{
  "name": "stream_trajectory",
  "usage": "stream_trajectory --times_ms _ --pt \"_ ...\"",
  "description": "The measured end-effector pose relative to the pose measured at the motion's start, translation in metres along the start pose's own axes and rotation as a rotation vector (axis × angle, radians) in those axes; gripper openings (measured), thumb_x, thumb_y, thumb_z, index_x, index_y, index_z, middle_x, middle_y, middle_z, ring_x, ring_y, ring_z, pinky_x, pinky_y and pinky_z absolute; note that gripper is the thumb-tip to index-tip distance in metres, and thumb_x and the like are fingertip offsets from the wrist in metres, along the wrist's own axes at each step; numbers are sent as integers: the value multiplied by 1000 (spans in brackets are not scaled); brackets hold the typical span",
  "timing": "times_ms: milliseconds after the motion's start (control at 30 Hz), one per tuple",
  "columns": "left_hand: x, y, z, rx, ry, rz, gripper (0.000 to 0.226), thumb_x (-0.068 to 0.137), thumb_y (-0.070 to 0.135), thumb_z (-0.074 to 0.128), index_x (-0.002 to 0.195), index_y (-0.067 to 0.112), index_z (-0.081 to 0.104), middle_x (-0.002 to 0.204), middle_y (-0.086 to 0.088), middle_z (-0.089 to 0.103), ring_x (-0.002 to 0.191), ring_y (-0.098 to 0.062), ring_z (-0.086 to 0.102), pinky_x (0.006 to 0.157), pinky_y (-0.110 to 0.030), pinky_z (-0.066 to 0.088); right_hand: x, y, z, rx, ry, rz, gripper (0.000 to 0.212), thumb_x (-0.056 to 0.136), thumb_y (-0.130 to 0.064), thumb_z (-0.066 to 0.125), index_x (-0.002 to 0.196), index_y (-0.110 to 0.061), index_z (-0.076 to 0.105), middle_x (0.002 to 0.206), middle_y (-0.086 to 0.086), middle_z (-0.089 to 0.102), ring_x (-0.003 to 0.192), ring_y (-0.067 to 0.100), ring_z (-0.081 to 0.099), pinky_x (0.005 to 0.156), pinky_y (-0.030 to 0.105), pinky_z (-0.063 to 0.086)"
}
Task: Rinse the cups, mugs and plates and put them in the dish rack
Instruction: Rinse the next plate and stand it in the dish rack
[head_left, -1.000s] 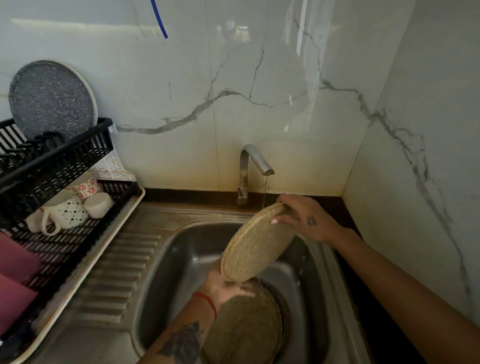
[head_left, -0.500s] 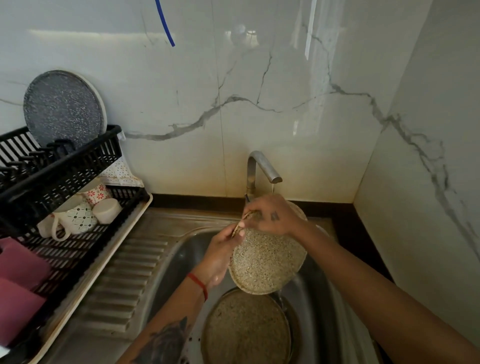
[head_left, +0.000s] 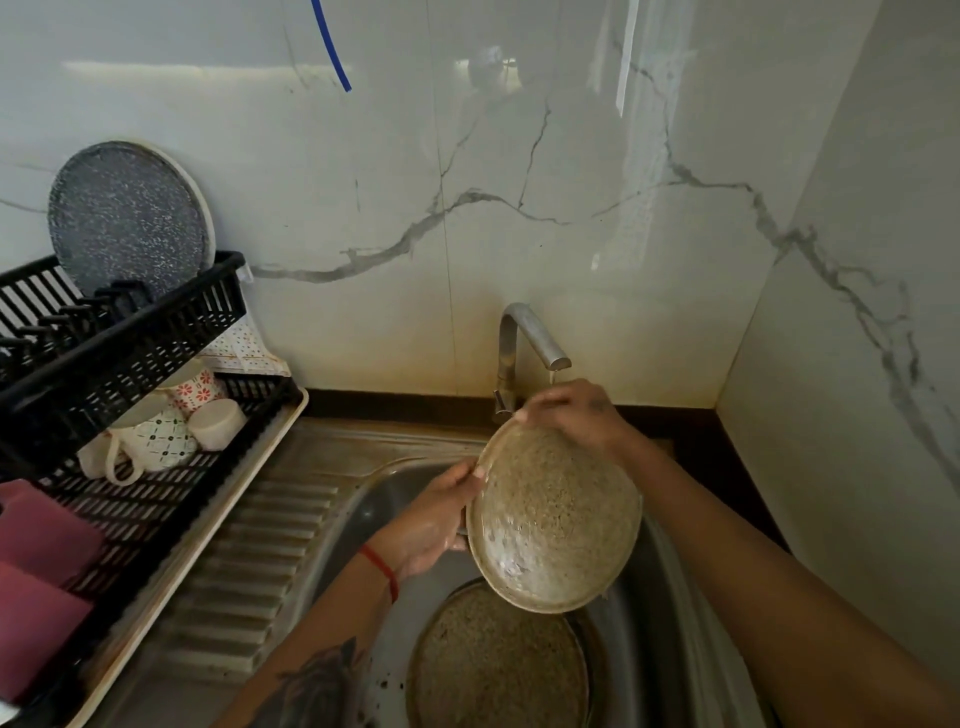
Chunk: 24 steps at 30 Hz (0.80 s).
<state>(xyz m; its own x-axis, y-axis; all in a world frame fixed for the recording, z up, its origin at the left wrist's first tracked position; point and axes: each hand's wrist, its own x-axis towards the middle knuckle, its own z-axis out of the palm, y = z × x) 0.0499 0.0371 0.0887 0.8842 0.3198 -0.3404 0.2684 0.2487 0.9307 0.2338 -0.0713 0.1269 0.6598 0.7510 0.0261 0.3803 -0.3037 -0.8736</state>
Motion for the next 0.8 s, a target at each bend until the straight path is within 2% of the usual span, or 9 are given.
stream_trajectory --times_ms 100,200,267,367,433,533,600,700,800 --pt "6 -3 12 -163 23 45 34 102 28 38 135 25 48 125 -1 64 116 -24 60 96 -62 42 -5 -11 27 -281 31 -288 14 80 -35 73 93 -29 73 92 -8 71 94 12 64 87 33 49" --pt "9 -7 14 -366 49 53 35 101 31 39 135 28 49 121 -1 67 110 -24 63 83 -55 52 -9 -1 36 -624 200 -519 46 96 -42 47 137 -21 50 143 6 47 137 20 34 116 43 17" --pt "10 -9 15 -437 49 57 36 101 30 40 136 30 48 124 -2 65 112 -25 62 83 -55 52 -14 13 35 -765 278 -496 64 97 -53 25 151 -18 25 157 5 20 146 21 12 119 41 3" --pt "10 -12 18 -503 78 56 37 101 28 40 138 31 46 126 -4 64 115 -25 60 91 -53 49 -25 23 48 -750 392 -251 77 93 -62 12 153 -13 6 159 9 4 148 25 -4 119 38 -9" --pt "11 -13 19 -557 106 38 38 102 29 39 139 31 44 128 -6 63 115 -26 60 91 -52 50 -34 21 67 -789 337 -269 72 95 -58 8 152 -14 -1 159 9 -4 147 24 -13 117 37 -13" --pt "10 -13 18 -567 118 45 38 102 34 36 140 36 43 134 -3 58 117 -23 60 84 -48 54 -42 27 85 -1012 114 -616 59 101 -47 12 152 -17 9 160 6 7 148 22 -7 120 43 -4" --pt "10 -12 15 -560 109 47 39 102 34 36 141 35 43 135 -3 57 117 -24 60 85 -50 53 -35 26 76 -1065 40 -707 58 101 -50 14 151 -22 7 160 2 6 148 22 -5 119 46 -3" --pt "7 -13 13 -580 106 19 39 102 31 38 140 25 44 132 -11 59 118 -32 58 89 -57 48 -20 21 56 -1034 158 -546 60 98 -56 7 152 -29 4 160 2 4 148 26 -2 118 50 -4" --pt "4 -17 10 -601 149 17 40 102 30 39 141 21 42 133 -12 57 119 -32 56 89 -56 48 -13 27 35 -869 360 -276 70 94 -61 5 153 -23 12 159 6 15 147 27 8 117 46 -4"
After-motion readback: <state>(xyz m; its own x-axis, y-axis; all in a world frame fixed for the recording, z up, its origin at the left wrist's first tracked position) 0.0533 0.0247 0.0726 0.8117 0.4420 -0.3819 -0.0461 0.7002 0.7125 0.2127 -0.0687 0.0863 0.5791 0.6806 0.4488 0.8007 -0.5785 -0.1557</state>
